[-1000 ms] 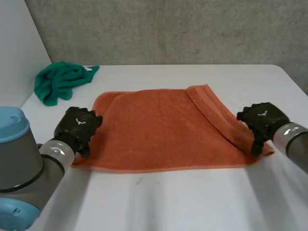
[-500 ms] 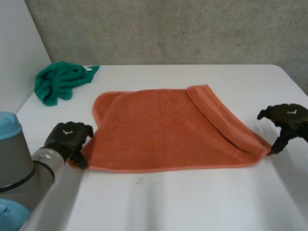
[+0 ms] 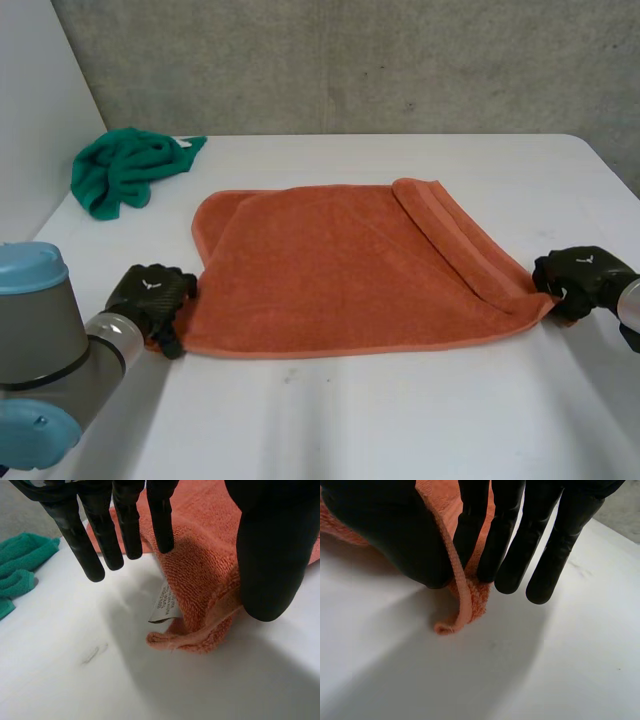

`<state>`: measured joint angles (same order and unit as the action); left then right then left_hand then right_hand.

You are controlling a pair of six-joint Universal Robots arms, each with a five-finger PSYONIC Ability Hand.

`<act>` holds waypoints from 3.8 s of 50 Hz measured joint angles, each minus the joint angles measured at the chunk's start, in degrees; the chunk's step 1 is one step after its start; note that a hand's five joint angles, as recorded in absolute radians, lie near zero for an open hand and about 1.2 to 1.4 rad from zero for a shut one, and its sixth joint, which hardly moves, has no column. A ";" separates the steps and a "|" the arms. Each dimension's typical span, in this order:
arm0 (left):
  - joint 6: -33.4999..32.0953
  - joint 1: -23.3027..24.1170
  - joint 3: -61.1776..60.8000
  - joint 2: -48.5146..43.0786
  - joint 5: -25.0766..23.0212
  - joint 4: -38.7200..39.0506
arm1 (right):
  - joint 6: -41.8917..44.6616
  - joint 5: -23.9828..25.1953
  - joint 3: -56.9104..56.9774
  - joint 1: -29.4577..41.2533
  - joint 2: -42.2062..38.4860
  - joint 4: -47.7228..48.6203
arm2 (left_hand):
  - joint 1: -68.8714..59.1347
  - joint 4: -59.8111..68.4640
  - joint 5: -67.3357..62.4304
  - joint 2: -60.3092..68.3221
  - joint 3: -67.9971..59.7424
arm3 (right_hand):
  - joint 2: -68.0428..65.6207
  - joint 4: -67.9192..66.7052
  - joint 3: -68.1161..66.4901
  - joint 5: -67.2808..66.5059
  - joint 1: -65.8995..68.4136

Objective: Fold the laundry.

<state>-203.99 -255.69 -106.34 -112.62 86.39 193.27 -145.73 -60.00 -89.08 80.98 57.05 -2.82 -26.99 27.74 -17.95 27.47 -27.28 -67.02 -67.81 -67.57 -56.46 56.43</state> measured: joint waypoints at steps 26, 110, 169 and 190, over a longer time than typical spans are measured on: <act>-2.48 -0.39 -0.65 10.13 2.43 -2.28 | 6.09 -7.59 -1.44 -0.10 10.97 -5.98 | -34.21 40.81 -37.79 40.93 -40.81 | 0.00 -0.28 -0.02 -0.14 0.00; -14.74 1.02 8.06 -8.69 -4.02 26.31 | 7.23 -24.87 7.83 20.17 3.15 3.56 | -34.22 41.11 -37.79 41.18 -41.14 | 0.00 -0.35 -0.02 -0.13 0.01; 7.72 -3.78 9.49 -7.07 -2.33 1.36 | 7.50 -18.31 -5.56 6.98 12.12 3.61 | -20.39 19.47 -18.67 19.88 -20.09 | 0.00 -0.35 -0.02 -0.15 0.01; 1.17 -2.20 11.33 -10.37 -1.53 2.40 | 7.57 -18.34 -5.27 6.15 12.09 3.63 | -20.43 19.77 -19.15 20.33 -20.38 | 0.00 -0.35 -0.02 -0.14 0.00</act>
<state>-202.83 -257.89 -95.01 -122.99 84.85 195.67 -138.16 -78.34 -94.36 87.13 69.14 0.82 -47.41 47.51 -37.10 47.80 -47.66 -67.02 -68.16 -67.59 -56.60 56.43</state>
